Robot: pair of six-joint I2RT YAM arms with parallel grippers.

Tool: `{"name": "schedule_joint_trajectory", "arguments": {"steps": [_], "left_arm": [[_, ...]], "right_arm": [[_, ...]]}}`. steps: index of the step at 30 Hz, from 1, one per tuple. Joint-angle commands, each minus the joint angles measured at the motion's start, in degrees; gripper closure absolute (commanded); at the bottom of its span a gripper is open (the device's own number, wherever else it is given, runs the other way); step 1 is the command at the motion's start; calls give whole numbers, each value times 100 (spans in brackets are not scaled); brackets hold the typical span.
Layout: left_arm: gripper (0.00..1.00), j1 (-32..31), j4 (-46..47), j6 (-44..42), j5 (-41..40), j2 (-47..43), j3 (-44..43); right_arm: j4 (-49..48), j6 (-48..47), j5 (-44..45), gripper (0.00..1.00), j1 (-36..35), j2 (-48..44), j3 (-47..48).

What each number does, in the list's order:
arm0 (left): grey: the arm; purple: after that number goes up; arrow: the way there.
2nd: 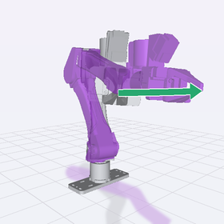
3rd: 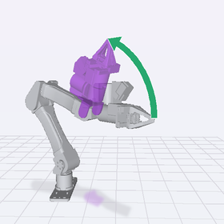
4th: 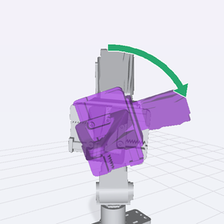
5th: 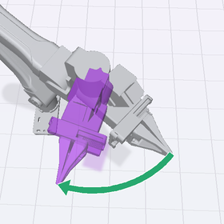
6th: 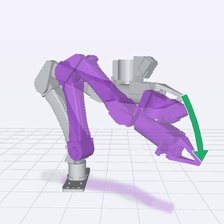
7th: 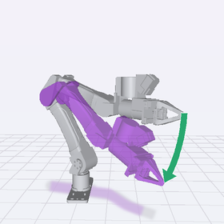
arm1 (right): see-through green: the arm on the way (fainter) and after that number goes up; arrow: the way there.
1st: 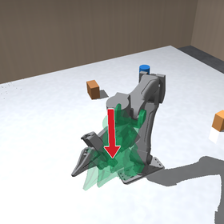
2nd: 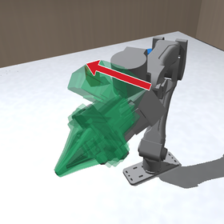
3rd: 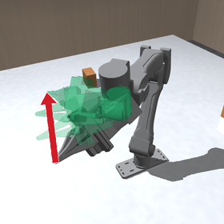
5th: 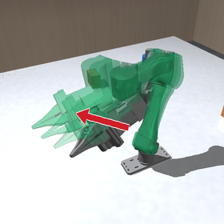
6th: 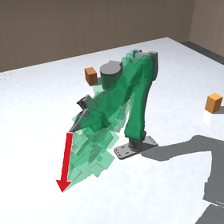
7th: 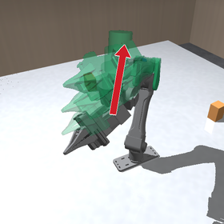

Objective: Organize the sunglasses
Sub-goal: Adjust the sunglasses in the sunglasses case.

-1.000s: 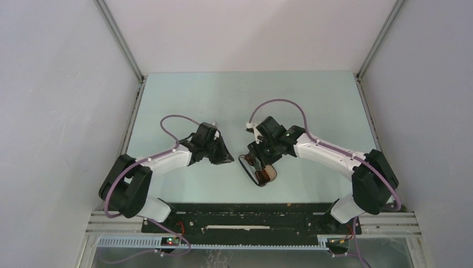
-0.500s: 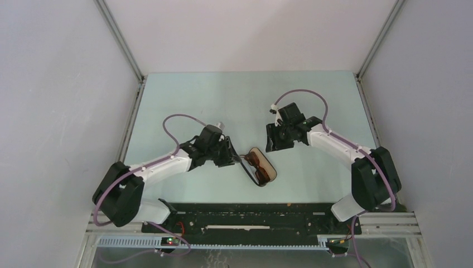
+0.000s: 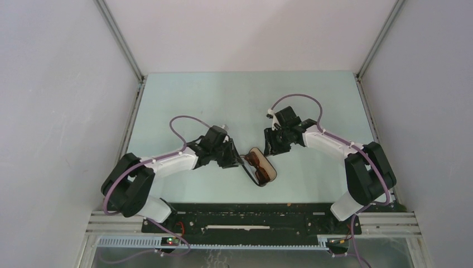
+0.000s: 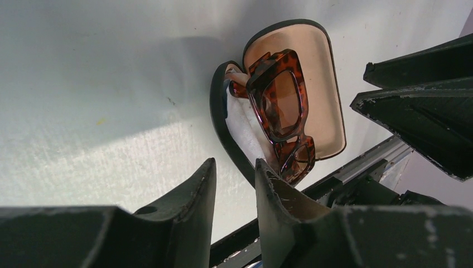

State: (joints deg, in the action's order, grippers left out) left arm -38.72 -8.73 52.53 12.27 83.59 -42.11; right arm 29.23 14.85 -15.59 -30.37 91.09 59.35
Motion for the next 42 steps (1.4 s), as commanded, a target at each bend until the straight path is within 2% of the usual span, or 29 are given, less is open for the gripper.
{"name": "schedule_joint_trajectory", "arguments": {"steps": [1,5,9,15,18,23,29,42], "left_arm": [[64,-56,179,91,125,34,-353],[64,-123,169,282,155,64,-308],[70,-175,235,371,156,155,-294],[85,-178,290,352,229,385,-333],[89,-179,329,348,244,466,-333],[92,-175,360,311,251,510,-326],[93,-179,371,293,258,516,-307],[94,-180,399,284,260,553,-300]], "right_arm": [[-149,96,53,49,-22,1,-7],[-146,104,74,50,-30,-7,-5],[-138,114,100,50,-54,-36,-5],[-169,92,236,52,-264,-306,-48],[-300,179,266,52,-434,-470,-111],[-435,340,802,52,-872,-731,-173],[-649,444,934,51,-1239,-1091,-353],[-605,713,920,53,-1548,-331,-365]]}}
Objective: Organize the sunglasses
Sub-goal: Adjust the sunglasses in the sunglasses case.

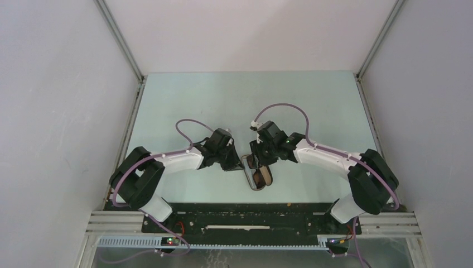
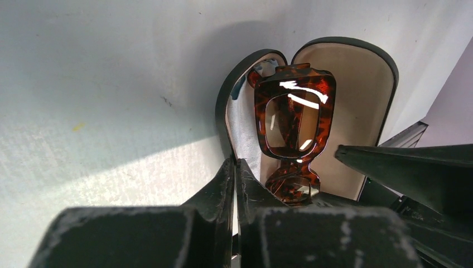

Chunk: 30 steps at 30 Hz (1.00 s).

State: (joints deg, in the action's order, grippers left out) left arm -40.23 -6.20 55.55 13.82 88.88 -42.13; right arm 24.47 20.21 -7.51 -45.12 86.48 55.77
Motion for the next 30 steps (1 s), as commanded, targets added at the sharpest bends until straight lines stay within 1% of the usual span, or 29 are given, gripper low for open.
{"name": "schedule_joint_trajectory", "arguments": {"steps": [1,4,9,12,20,26,30], "left_arm": [[94,-21,145,-18,105,24,-296],[95,-24,145,-22,109,31,-296],[95,-28,145,-22,110,26,-296],[95,-28,150,-18,103,15,-288],[95,-26,145,-9,102,46,-276],[95,-29,147,-18,112,72,-296],[95,-29,145,-27,121,94,-298]], "right_arm": [[-126,184,117,54,-75,184,-8],[-142,200,100,57,-84,273,-5],[-183,274,84,57,-93,404,-6],[-180,377,261,58,-133,439,-9],[-224,763,650,70,-276,474,-5],[-282,861,671,70,-332,552,-5],[-277,881,688,74,-339,567,-9]]}}
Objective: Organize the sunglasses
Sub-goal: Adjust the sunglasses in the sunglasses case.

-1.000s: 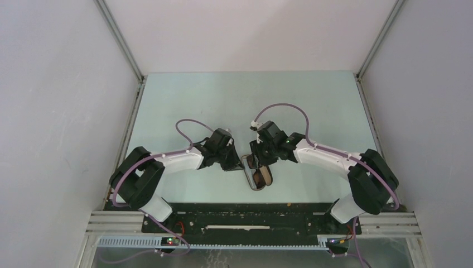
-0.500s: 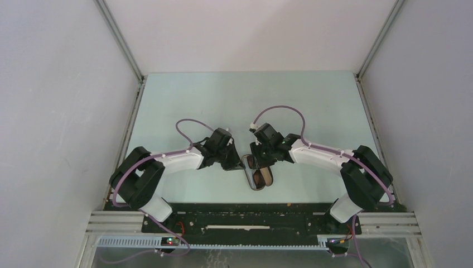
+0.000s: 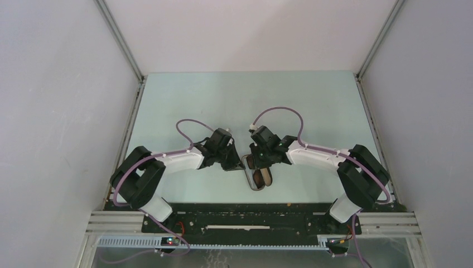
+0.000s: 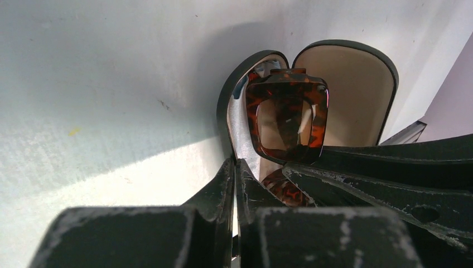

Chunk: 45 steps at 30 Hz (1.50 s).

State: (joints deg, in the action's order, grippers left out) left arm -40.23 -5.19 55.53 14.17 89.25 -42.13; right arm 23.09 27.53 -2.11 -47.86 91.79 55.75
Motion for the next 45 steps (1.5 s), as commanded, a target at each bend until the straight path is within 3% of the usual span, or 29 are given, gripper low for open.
{"name": "schedule_joint_trajectory", "arguments": {"steps": [1,7,19,45], "left_arm": [[95,-29,45,-24,81,57,-295],[95,-29,48,-33,69,66,-274],[95,-22,71,-33,72,100,-235],[96,-29,102,-19,47,83,-179]], "right_arm": [[-136,160,154,76,-66,15,-11],[-407,213,27,84,-62,-332,-162],[-964,624,-976,86,212,-552,-544],[-1071,1614,-651,87,126,-171,-749]]}}
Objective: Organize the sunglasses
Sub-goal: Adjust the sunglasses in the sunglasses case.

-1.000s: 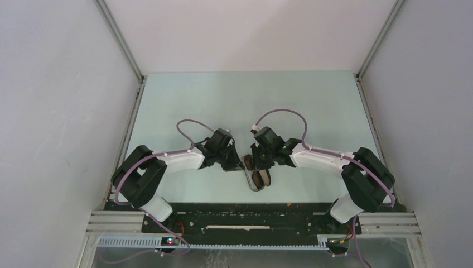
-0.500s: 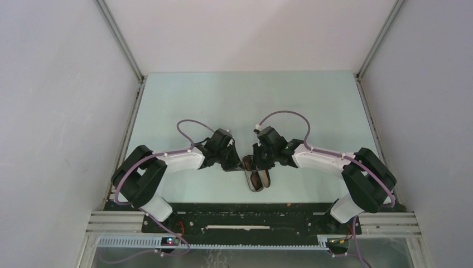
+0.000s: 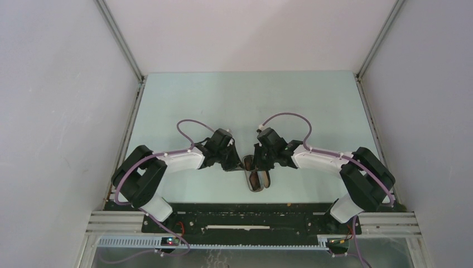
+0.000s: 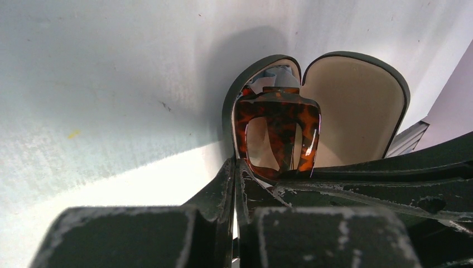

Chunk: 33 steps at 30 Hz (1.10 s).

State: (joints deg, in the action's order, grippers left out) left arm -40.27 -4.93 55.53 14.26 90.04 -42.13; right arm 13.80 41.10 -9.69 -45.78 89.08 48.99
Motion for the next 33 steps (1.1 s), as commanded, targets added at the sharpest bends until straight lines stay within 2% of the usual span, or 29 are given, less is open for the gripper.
{"name": "schedule_joint_trajectory", "arguments": {"steps": [1,4,12,21,28,31,33], "left_arm": [[96,-24,79,-17,43,-2,-179],[95,-22,80,-16,49,-11,-175],[96,-20,97,-18,41,5,-175],[96,-23,107,-24,74,74,-242],[96,-25,112,-34,77,110,-278],[96,-21,99,-33,80,119,-287],[96,-24,106,-38,79,119,-300]], "right_arm": [[-149,258,145,87,-107,142,-74],[-111,242,270,84,-179,182,-74],[284,86,839,61,-265,-344,-73],[927,-114,1324,44,-373,-845,5],[1357,-215,1706,43,-432,-1484,156],[1226,-136,2013,48,-287,-1907,-76],[1021,-103,1823,54,58,-2119,-324]]}}
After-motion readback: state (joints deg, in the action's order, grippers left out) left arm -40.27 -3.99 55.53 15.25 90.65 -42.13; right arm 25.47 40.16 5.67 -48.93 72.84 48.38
